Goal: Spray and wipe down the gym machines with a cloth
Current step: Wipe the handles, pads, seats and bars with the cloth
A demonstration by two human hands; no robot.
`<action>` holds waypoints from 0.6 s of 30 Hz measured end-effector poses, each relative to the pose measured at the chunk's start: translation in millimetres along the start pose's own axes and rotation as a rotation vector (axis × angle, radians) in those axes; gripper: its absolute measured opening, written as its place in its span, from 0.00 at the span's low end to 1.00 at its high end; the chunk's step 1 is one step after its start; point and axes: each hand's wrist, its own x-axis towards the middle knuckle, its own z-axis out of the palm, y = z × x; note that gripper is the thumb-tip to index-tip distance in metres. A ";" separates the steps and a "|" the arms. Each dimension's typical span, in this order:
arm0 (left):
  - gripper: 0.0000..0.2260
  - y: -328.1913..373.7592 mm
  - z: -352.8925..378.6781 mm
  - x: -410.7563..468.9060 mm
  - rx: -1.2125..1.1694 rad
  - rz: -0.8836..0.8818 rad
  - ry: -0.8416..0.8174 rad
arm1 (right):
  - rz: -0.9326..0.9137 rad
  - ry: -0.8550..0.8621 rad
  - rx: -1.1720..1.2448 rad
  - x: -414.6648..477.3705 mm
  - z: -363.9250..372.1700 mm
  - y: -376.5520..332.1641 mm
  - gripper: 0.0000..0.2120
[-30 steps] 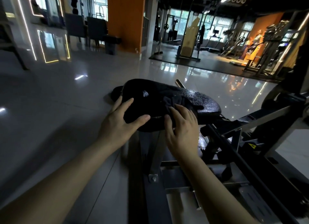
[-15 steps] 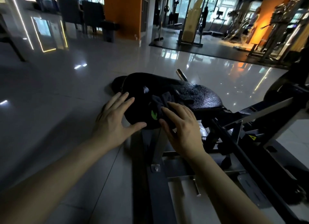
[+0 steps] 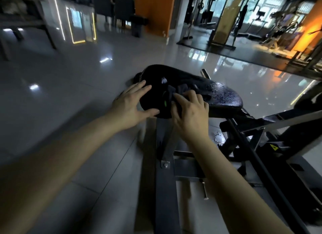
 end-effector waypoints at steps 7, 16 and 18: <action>0.42 19.9 -18.1 -0.2 0.249 -0.066 -0.124 | -0.191 -0.021 -0.111 -5.5 -13.6 49.2 0.15; 0.41 25.4 -23.5 -0.8 0.305 -0.102 -0.163 | 0.016 -0.021 -0.123 -8.1 -32.9 77.2 0.20; 0.40 16.7 -18.1 0.0 0.282 -0.074 -0.135 | 0.112 0.056 -0.123 -11.5 -24.5 78.6 0.15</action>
